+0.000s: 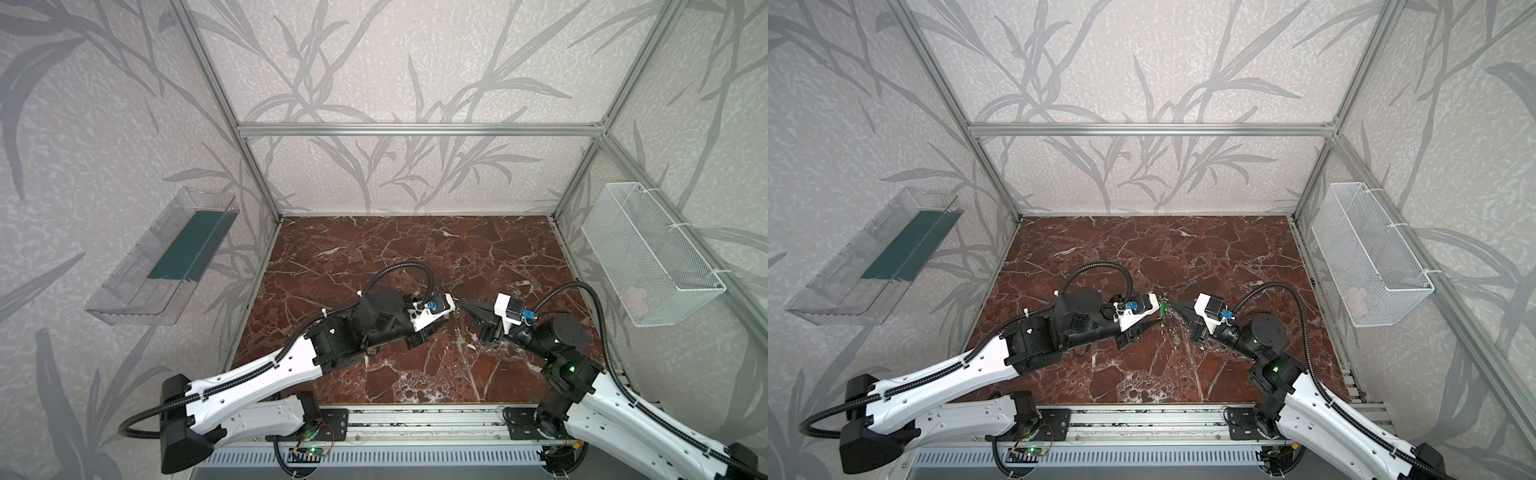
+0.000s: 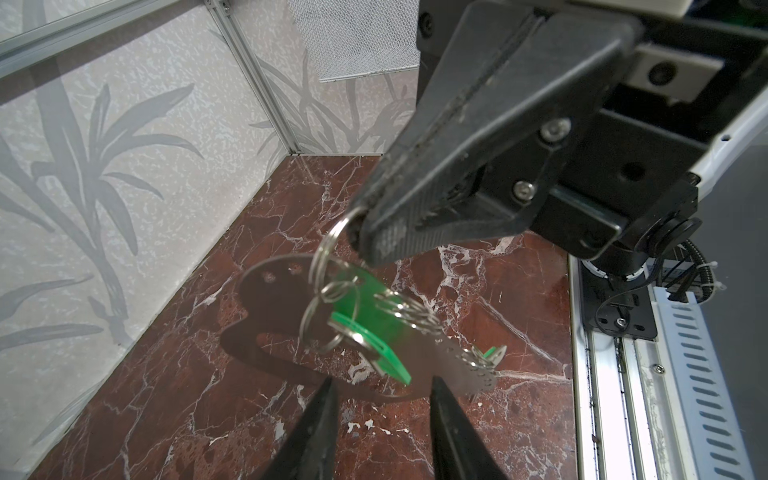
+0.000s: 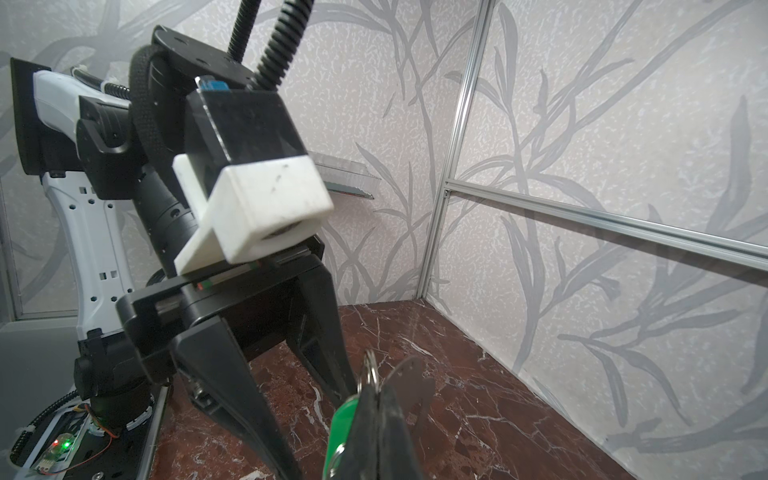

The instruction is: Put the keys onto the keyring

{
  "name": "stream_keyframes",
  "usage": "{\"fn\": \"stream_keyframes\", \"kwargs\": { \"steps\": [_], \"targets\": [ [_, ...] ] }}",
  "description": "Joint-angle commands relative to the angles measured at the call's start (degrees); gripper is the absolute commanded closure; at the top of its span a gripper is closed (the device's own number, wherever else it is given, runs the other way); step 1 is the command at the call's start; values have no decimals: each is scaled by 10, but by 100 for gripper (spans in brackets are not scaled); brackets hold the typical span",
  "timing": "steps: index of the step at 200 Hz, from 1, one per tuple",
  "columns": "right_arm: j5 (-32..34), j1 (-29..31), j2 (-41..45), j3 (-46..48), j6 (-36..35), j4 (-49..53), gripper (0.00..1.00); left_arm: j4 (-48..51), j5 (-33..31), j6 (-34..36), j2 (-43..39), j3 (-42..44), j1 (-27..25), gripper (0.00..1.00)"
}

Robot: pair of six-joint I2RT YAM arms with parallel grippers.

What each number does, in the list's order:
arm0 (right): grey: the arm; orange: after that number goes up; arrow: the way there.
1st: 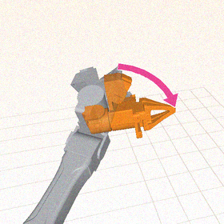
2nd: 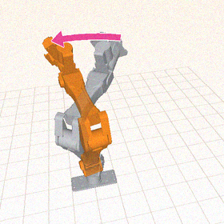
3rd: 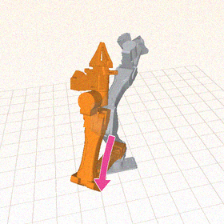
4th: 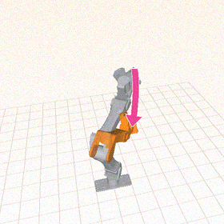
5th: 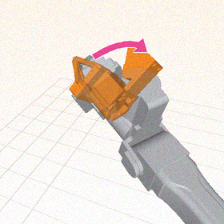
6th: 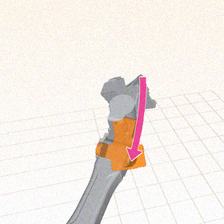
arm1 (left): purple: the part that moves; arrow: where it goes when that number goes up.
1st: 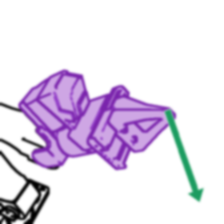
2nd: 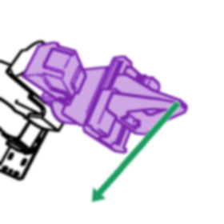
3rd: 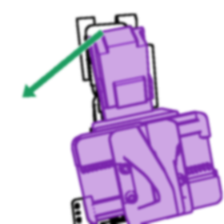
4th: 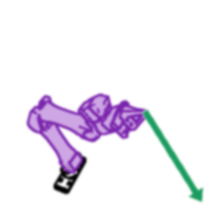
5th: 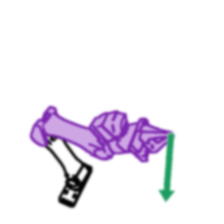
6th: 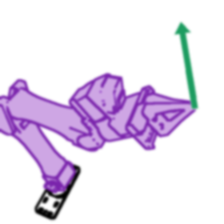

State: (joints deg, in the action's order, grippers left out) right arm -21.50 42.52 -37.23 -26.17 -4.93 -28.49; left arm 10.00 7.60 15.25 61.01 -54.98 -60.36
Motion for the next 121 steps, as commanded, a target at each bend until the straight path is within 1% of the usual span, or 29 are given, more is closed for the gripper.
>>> {"fn": "stream_keyframes", "kwargs": {
  "steps": [1, 46, 85, 121],
  "targets": [
    [-3, -2, -1, -13, 6, -30, 100, -34, -5, -14, 2, 4, -3, 63],
    [-7, -2, -1, -14, 5, -30, 100, -31, -51, -5, 4, 0, -4, 69],
    [-7, -2, -1, -13, 9, -35, 100, -32, -62, 1, 8, -4, -5, 76],
    [-1, -2, -2, -10, 11, -39, 100, -38, -62, 0, 11, -8, -5, 78]
  ]
}}
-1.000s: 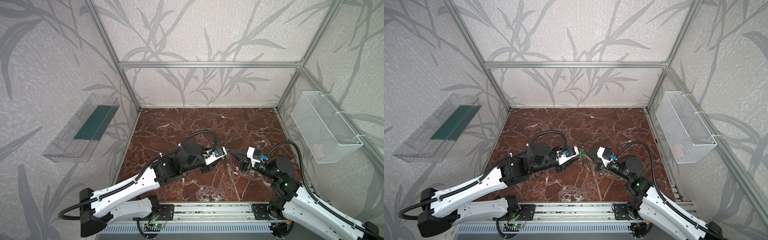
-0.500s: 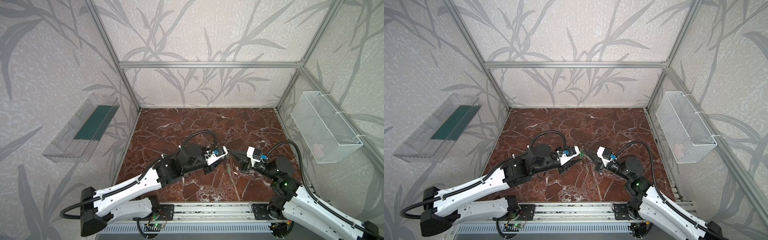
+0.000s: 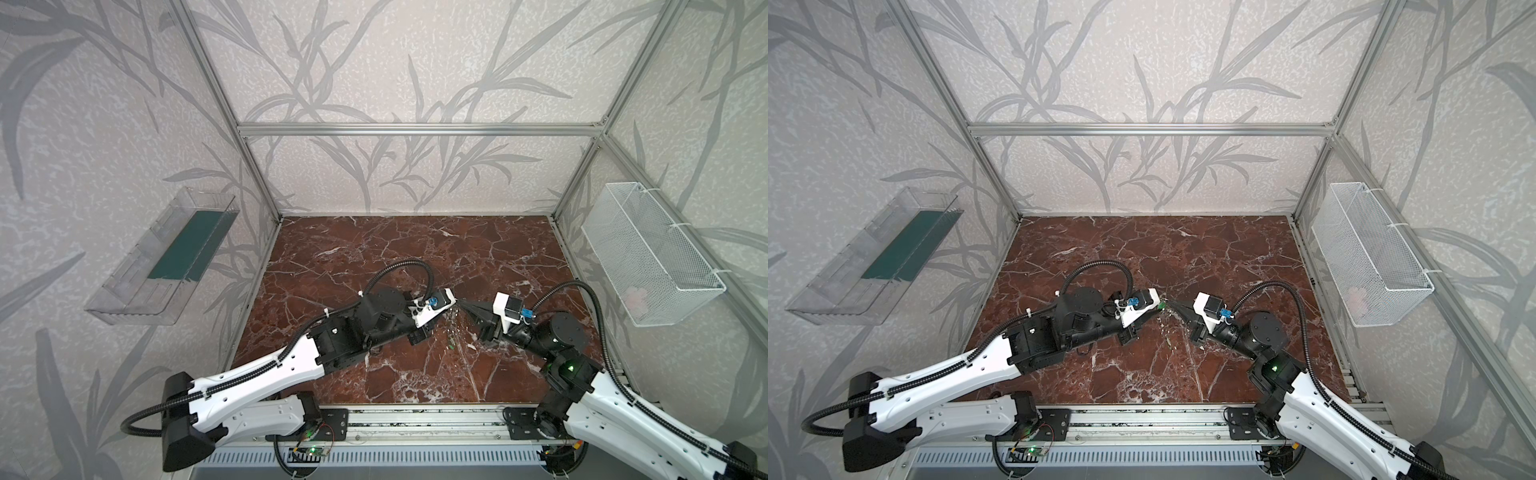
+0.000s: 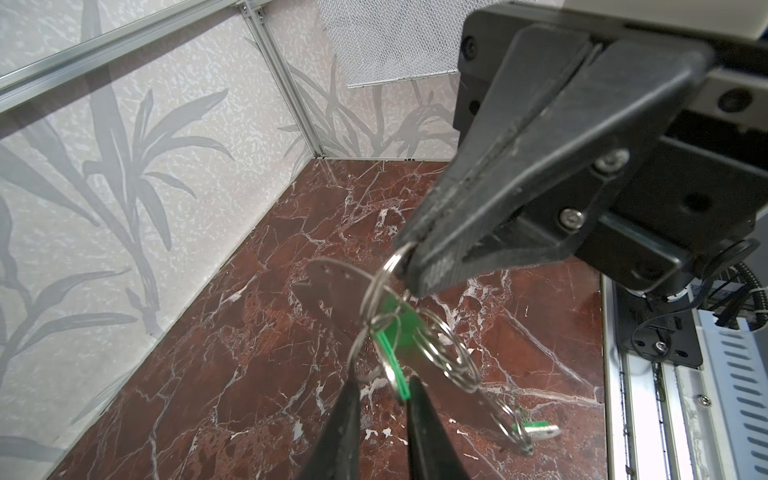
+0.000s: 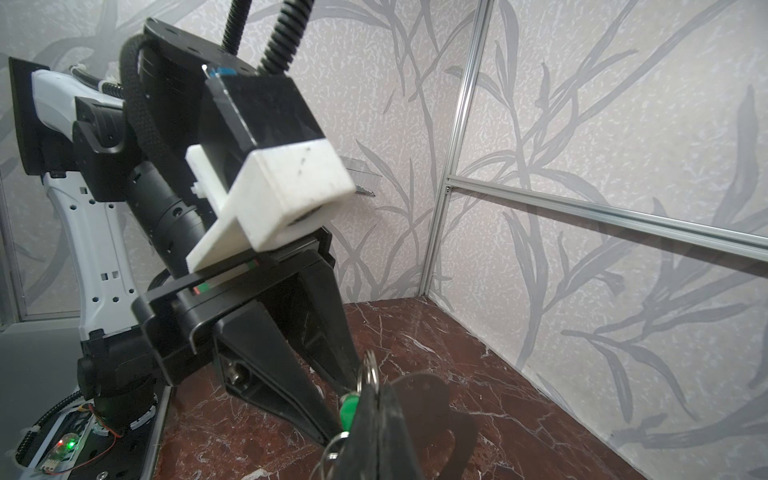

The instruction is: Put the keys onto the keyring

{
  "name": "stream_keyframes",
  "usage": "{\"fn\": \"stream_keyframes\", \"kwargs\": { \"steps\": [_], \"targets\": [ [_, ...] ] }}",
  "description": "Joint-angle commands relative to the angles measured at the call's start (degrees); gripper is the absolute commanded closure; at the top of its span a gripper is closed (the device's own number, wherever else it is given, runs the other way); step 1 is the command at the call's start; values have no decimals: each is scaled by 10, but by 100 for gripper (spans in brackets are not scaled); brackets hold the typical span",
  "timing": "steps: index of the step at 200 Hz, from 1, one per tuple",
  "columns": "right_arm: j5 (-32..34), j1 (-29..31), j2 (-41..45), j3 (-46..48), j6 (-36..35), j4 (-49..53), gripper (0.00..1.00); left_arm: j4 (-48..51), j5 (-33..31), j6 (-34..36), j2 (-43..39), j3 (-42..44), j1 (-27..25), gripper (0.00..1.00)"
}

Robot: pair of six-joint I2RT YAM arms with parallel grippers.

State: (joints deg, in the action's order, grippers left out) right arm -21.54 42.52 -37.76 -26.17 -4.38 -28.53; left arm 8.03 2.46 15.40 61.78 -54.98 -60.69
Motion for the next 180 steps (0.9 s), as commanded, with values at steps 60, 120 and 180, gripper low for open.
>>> {"fn": "stream_keyframes", "kwargs": {
  "steps": [60, 120, 180],
  "targets": [
    [3, -2, -8, -6, 13, -59, 100, -53, -13, -6, 4, 4, -2, 72],
    [12, -2, -14, -3, 29, -82, 100, -62, -4, -15, 2, 10, -2, 76],
    [4, -2, -11, 6, 47, -97, 100, -5, 26, 6, -4, -7, -2, 100]
  ]
}}
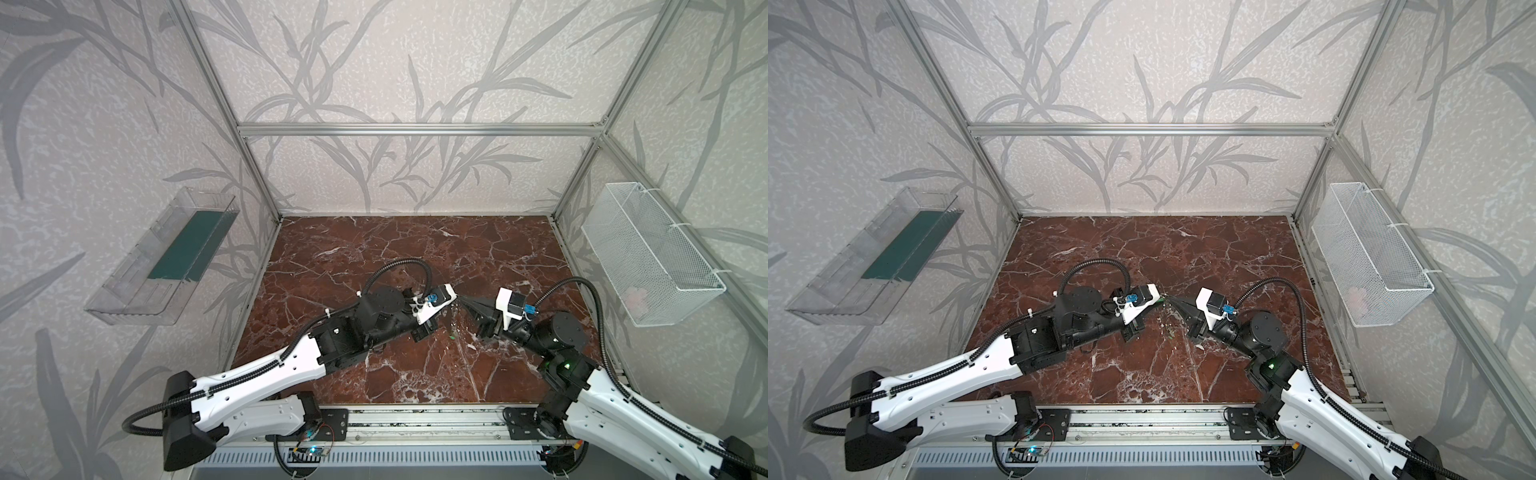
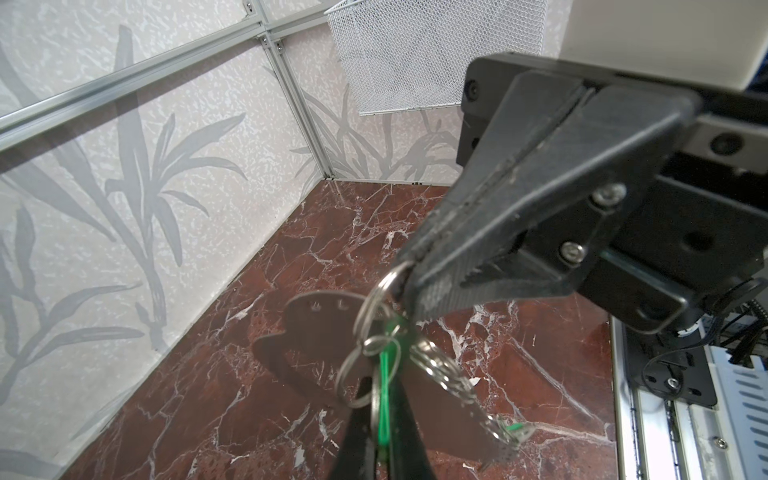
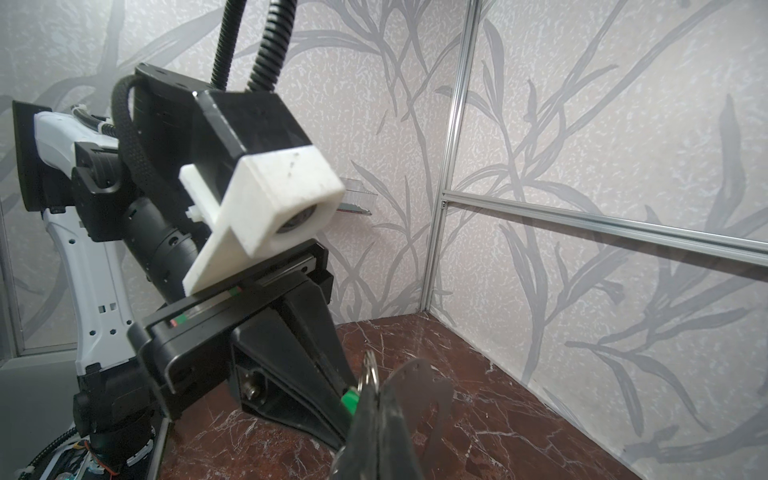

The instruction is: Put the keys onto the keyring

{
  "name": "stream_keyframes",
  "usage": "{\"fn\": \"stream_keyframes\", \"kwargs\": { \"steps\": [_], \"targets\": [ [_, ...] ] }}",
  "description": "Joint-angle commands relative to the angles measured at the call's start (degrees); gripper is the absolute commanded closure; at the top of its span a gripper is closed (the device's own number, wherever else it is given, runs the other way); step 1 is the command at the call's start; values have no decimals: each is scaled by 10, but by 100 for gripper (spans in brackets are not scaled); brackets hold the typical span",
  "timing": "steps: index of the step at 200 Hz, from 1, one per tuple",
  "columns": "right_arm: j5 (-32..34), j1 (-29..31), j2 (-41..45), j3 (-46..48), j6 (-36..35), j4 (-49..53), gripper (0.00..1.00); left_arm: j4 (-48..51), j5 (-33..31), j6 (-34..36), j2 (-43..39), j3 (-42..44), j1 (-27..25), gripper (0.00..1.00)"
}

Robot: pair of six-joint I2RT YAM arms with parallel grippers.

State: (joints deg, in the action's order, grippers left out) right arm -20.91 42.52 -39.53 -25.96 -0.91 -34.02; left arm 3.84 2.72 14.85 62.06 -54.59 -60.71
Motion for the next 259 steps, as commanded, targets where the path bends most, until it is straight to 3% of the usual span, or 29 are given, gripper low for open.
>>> {"fn": "stream_keyframes", "kwargs": {
  "steps": [1, 129, 259],
  "targets": [
    [-3, -2, 6, 4, 12, -42, 100, 39, 24, 12, -7, -12, -2, 100],
    [-56, -2, 15, 14, 12, -63, 100, 245, 214, 61, 49, -127, 33, 100],
    [-126, -2, 17, 2, 1, -25, 100, 336, 279, 90, 97, -195, 66, 100]
  ]
}}
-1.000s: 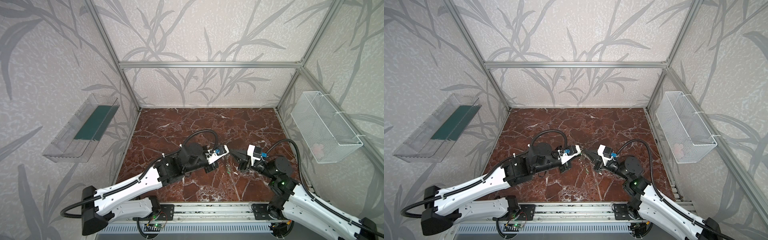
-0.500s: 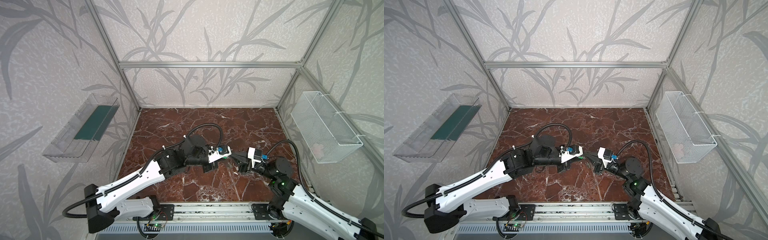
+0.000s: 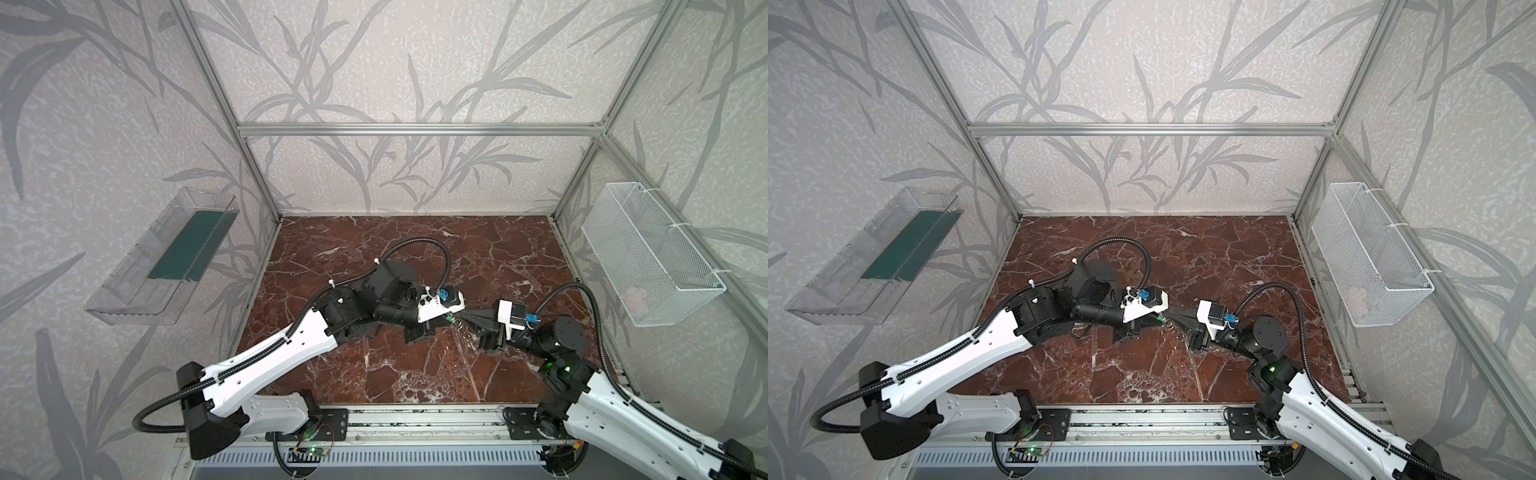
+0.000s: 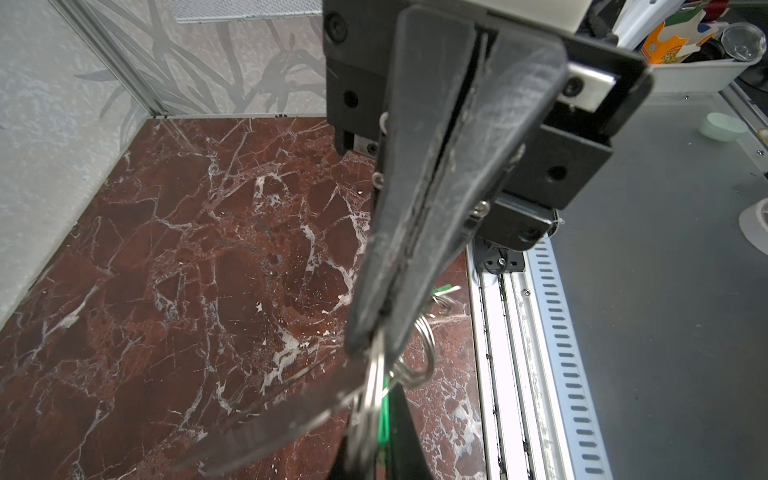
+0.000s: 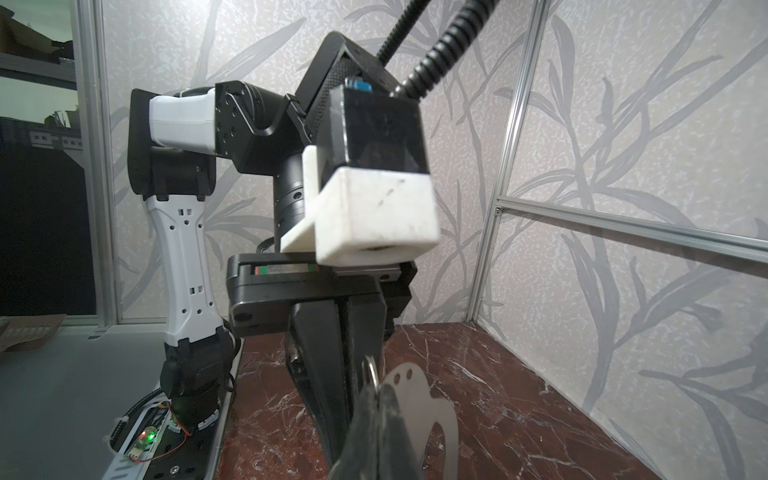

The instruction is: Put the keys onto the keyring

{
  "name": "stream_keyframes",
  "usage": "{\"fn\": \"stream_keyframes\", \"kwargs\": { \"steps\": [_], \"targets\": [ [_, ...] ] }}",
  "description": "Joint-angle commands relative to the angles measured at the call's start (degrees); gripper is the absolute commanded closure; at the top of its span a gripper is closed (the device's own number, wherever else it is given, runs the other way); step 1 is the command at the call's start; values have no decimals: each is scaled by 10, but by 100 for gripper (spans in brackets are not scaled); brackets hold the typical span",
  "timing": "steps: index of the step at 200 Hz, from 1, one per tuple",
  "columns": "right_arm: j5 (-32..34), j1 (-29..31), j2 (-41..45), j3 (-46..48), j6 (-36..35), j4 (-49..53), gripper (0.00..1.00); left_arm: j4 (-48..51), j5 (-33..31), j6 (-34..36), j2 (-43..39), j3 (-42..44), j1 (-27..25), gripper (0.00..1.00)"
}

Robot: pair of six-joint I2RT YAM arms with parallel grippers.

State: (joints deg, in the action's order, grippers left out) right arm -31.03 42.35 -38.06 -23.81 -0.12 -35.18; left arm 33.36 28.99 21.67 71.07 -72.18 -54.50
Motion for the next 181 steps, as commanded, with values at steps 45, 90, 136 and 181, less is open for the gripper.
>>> {"fn": "stream_keyframes", "kwargs": {
  "steps": [45, 90, 136, 181],
  "targets": [
    [-26, -1, 11, -39, -54, 64, 100, 52, 8, 29, 7, -31, 8, 100],
    [-6, -1, 15, -30, -60, 55, 100, 32, -20, 23, -3, -17, 10, 91],
    [14, -3, 19, -19, -57, 38, 100, -106, -54, 7, -100, 88, 10, 73],
    [3, -8, 4, -22, -47, 21, 100, -186, -47, 4, -136, 134, 7, 69]
  ]
}}
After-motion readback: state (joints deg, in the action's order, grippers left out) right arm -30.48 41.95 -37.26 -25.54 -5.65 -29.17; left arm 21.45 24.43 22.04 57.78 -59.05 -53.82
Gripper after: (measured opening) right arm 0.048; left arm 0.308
